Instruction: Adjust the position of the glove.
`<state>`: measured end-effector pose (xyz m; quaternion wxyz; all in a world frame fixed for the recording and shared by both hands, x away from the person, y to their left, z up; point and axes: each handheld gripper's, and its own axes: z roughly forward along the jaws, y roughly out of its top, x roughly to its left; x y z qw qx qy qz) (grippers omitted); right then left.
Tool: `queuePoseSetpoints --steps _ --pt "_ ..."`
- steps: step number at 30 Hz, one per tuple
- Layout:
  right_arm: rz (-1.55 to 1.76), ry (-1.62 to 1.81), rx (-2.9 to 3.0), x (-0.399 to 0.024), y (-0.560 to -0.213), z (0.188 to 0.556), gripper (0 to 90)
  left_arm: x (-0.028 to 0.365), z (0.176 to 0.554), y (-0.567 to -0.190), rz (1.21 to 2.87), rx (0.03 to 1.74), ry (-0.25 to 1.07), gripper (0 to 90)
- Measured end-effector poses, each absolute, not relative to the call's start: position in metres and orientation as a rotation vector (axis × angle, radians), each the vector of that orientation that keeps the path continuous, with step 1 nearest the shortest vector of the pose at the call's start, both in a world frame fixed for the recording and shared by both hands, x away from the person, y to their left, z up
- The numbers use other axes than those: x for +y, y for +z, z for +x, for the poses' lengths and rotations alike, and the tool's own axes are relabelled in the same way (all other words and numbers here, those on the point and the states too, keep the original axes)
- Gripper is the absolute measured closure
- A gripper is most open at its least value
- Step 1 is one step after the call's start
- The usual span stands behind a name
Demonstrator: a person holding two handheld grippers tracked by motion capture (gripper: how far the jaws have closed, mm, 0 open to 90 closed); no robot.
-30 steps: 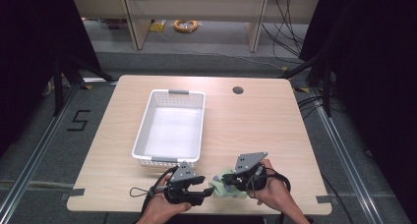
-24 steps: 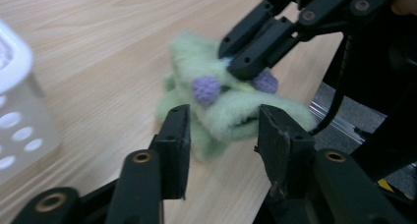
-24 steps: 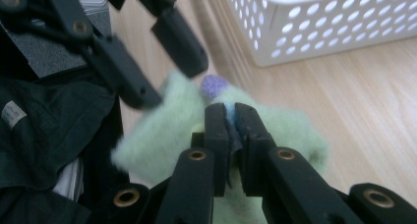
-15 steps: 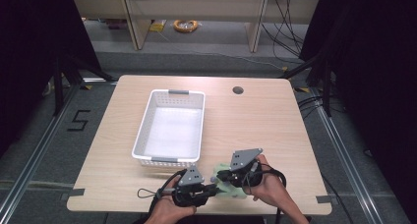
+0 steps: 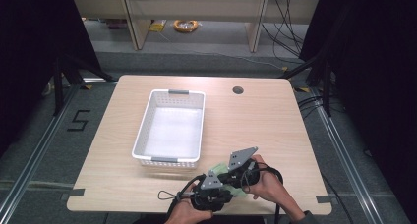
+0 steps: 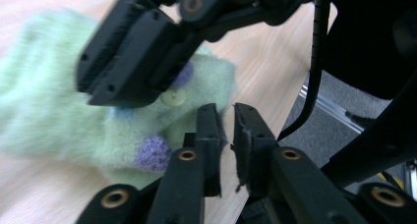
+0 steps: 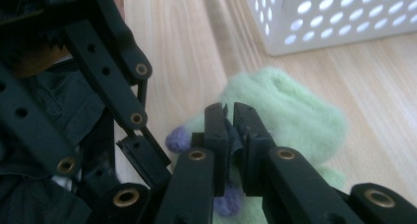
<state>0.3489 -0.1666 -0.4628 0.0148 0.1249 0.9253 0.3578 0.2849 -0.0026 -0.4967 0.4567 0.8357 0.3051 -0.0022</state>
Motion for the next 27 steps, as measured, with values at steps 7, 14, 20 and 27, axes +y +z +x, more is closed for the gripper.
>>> queuePoseSetpoints --steps 7,14,20,27 --pt "0.541 1.135 2.822 -0.177 -0.461 0.345 64.8 0.002 0.281 -0.488 2.035 0.755 -0.022 59.7" --pt "0.786 1.102 2.694 -0.203 -0.452 0.326 55.2 0.035 0.285 -0.463 2.002 0.768 0.094 50.1" --pt "0.858 1.084 2.663 -0.218 -0.459 0.308 53.8 0.053 0.305 -0.463 1.986 0.839 0.142 47.2" --pt "0.888 1.008 2.708 -0.223 -0.467 0.295 55.1 0.050 0.322 -0.472 2.038 0.877 0.095 43.6"
